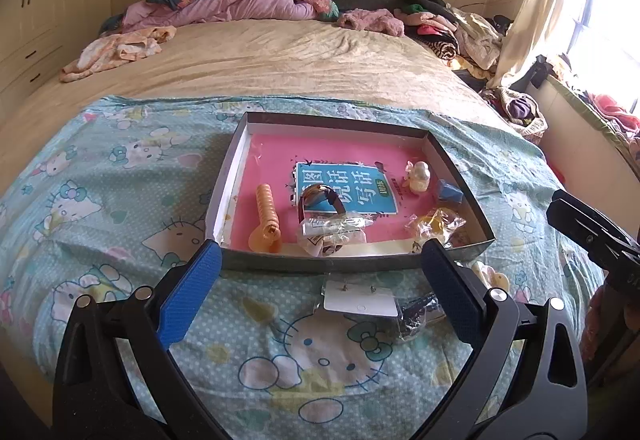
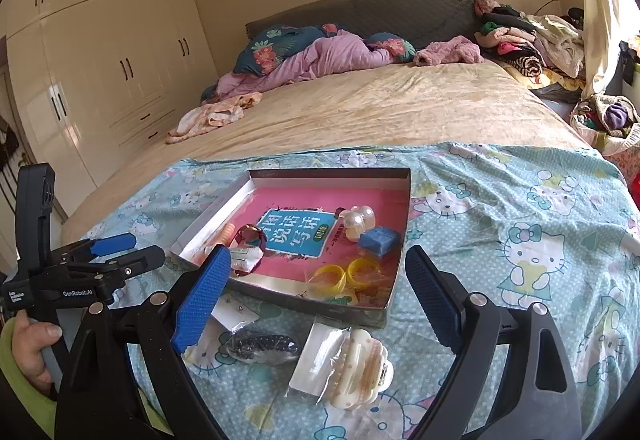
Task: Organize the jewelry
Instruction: 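Withdraw both open tools from the box toward the remaining items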
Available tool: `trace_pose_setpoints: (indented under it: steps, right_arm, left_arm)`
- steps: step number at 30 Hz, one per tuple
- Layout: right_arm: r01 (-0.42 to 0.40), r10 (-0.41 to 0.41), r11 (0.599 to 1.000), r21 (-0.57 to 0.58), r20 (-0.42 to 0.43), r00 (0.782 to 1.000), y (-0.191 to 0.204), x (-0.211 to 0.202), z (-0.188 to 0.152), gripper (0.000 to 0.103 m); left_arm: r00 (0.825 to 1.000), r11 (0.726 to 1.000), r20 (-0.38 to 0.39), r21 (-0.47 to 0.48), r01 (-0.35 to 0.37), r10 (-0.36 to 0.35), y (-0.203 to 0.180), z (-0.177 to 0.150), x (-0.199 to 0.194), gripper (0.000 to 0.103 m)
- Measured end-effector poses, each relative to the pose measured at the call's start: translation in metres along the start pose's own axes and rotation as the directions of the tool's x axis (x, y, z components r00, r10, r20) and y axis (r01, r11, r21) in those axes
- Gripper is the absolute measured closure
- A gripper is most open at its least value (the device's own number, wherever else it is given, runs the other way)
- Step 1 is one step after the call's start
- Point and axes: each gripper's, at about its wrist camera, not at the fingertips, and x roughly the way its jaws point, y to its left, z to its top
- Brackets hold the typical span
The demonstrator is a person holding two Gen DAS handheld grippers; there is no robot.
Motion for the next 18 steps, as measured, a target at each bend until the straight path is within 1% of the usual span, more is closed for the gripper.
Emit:
trace_pose_setpoints:
  steps: [5, 11, 18]
  right_arm:
    - [0.000, 0.000, 1.000, -0.013, -0.004, 1.000, 0.005, -0.007, -0.003, 0.015]
    - [0.006, -0.006, 1.000, -0.025, -0.024, 1.000, 0.007, -0.011, -0.011, 0.015]
    - [0.010, -0.012, 0.999, -0.031, -0.058, 0.998, 0.006, -0.013, -0.025, 0.015]
  left_arm:
    - [1.000, 1.000, 0.011, -0.003, 0.004, -0.004, 0.002, -0.003, -0.010, 0.010]
    - [1.000, 1.000, 0.006, 0.019, 0.000, 0.000, -0.001, -0.013, -0.017, 0.010]
    - [0.999, 0.999, -0.041, 0.050, 0.018, -0.016, -0.008, -0.032, -0.010, 0.010]
